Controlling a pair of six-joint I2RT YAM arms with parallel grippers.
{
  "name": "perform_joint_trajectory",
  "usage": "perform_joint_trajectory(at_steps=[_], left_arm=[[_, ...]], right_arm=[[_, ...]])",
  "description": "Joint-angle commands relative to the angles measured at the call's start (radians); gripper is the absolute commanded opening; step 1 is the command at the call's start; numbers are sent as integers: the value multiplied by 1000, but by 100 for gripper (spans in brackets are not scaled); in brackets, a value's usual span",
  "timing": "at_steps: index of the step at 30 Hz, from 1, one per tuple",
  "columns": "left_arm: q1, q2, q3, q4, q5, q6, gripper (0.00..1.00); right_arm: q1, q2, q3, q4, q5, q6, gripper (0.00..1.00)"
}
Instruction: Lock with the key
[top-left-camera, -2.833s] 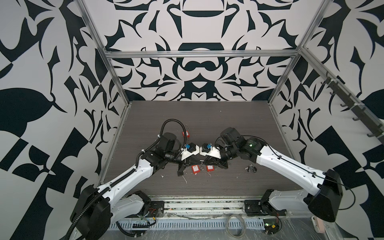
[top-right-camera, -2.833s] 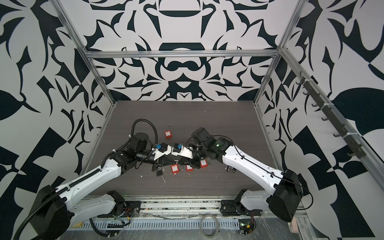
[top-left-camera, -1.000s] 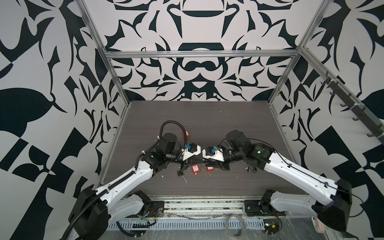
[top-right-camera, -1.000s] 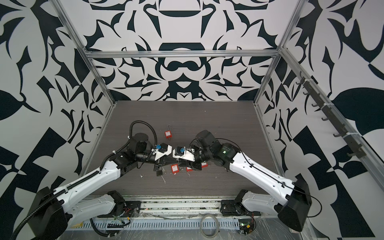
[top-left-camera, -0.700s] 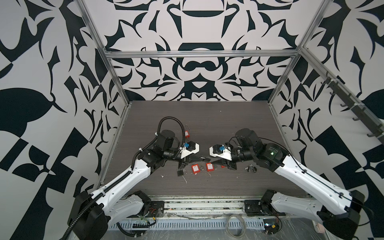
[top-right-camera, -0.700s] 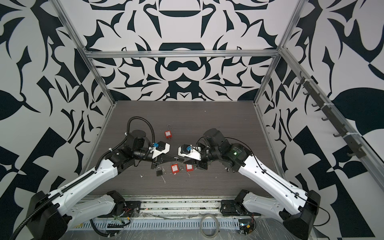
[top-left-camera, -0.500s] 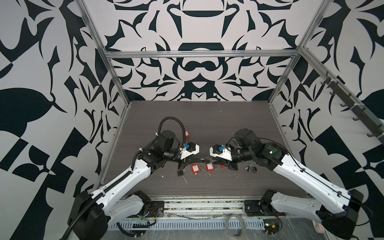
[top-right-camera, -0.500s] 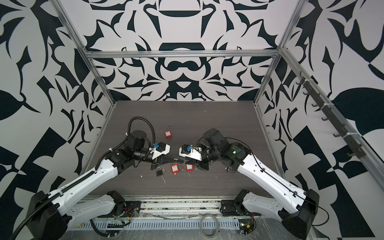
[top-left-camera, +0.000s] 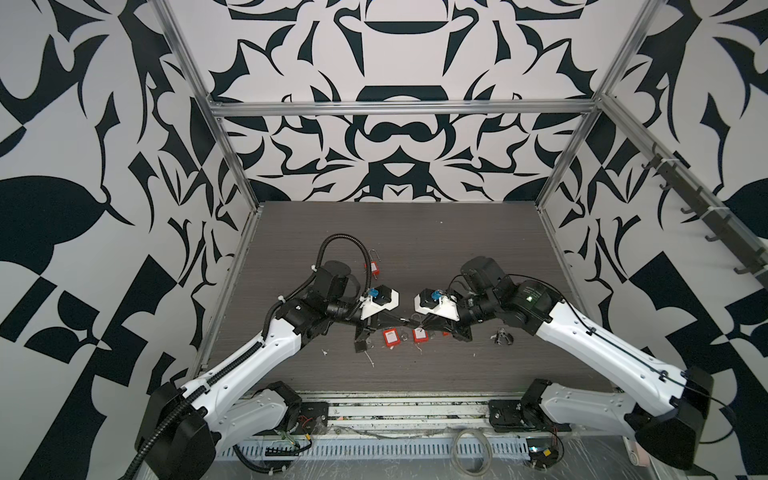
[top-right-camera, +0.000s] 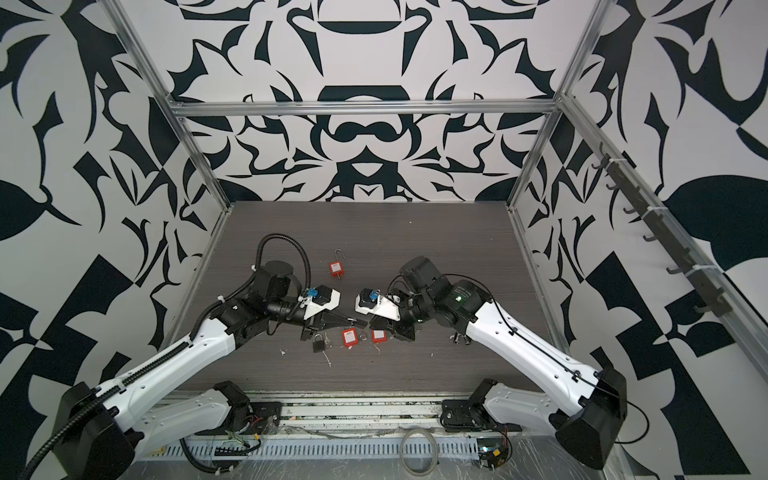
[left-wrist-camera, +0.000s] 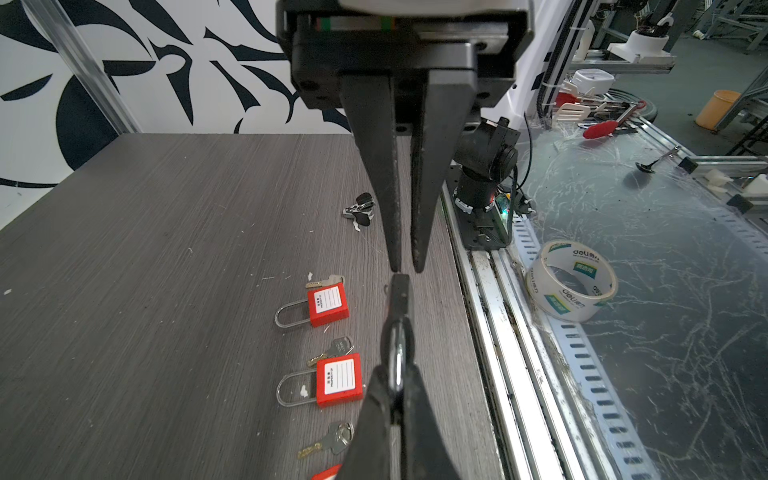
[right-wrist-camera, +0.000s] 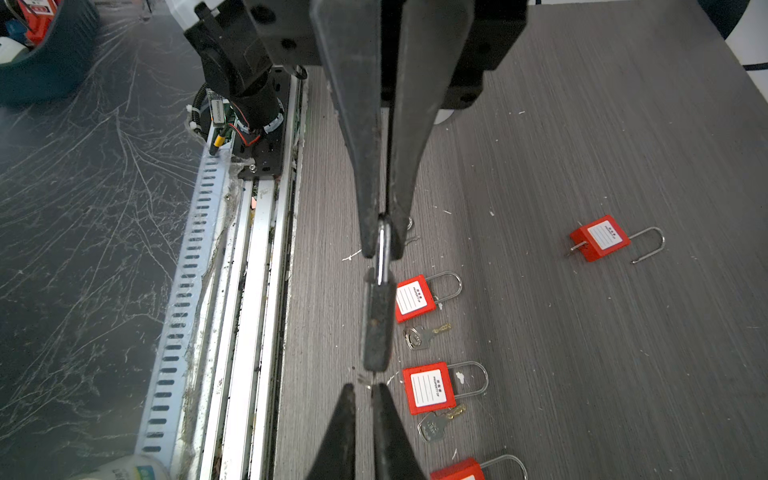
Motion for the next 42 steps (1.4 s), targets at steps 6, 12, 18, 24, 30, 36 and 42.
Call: perform_joint_trajectory(at_steps=[6,12,18,24,30,36,42], left_arm=[[3,-20,29,-10,30,14,0],[3,-17,34,-8,29,14,0],[3,-12,40,-9,28,18,0],[4,-10,50,-32,26,29,0],[11,-19,58,-86,-8,61,0],[40,-33,57,-125,-16,77,0],[59,-47,62,-181,-45,100,0]], right_arm=[[-2,17,26,45,35,-2,12],[-2,27,28,38,32,-6,11],[-1,35,31,17,21,-18,5],[-2,35,36,-8,21,-50,0],[-8,2,4,11,34,-53,0],[-22,0,-7,-45,77,-77,0],[-53,-12,-23,-69,96,-91,0]])
